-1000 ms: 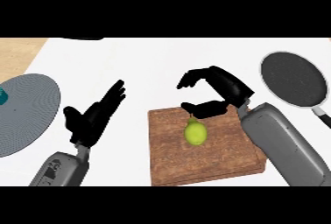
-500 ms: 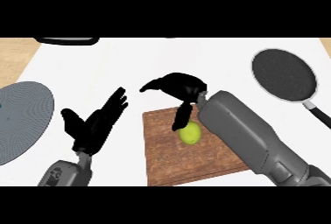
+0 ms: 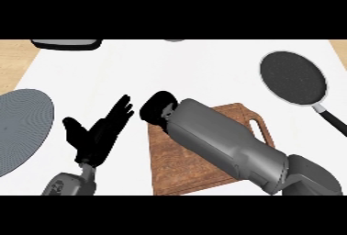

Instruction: Pick the pear from the cutting board and place it in the pan

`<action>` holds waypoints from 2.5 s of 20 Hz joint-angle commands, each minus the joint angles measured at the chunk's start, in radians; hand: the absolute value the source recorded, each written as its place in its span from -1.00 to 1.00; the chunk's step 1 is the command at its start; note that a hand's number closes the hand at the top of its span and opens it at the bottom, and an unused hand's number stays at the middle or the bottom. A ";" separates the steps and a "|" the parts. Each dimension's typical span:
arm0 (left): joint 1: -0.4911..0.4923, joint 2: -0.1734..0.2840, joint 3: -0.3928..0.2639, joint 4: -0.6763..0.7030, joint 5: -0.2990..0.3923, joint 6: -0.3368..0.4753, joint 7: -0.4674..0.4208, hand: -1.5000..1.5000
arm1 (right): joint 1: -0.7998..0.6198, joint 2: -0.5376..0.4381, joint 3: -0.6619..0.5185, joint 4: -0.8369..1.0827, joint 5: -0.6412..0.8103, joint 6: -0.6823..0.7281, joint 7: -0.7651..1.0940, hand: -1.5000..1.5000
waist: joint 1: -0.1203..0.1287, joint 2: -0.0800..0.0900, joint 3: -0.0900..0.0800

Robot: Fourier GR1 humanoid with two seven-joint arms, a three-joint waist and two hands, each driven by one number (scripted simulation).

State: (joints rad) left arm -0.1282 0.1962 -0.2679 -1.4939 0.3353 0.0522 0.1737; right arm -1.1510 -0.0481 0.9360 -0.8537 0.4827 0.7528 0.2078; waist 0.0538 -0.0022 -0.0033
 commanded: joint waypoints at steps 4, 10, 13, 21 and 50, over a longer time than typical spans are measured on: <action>0.014 -0.008 0.001 -0.015 -0.010 0.020 0.019 0.00 | -0.089 0.047 0.121 0.000 -0.049 0.334 0.155 -1.00 | -0.012 0.000 0.001; -0.010 0.008 0.031 -0.047 -0.015 0.017 0.045 0.00 | -0.011 0.048 0.164 -0.061 -0.144 0.338 0.324 -1.00 | -0.017 0.002 0.002; 0.016 0.005 0.045 -0.002 -0.003 -0.026 0.001 0.00 | 0.030 0.048 0.175 -0.101 -0.192 0.328 0.410 -1.00 | -0.028 0.003 0.002; 0.023 -0.005 0.051 -0.025 -0.017 -0.032 0.013 0.00 | 0.029 0.048 0.256 -0.107 -0.127 0.271 0.445 -1.00 | -0.027 0.005 0.003; 0.054 -0.030 0.100 -0.084 -0.062 -0.056 0.061 0.00 | 0.062 -0.031 0.319 0.072 0.454 -0.090 -0.198 1.00 | -0.041 0.004 0.003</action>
State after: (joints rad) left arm -0.0669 0.1567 -0.1839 -1.5581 0.2715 -0.0043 0.2058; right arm -1.1028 -0.0382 1.2285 -0.8214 0.8607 0.7286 0.0851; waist 0.0231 -0.0116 0.0055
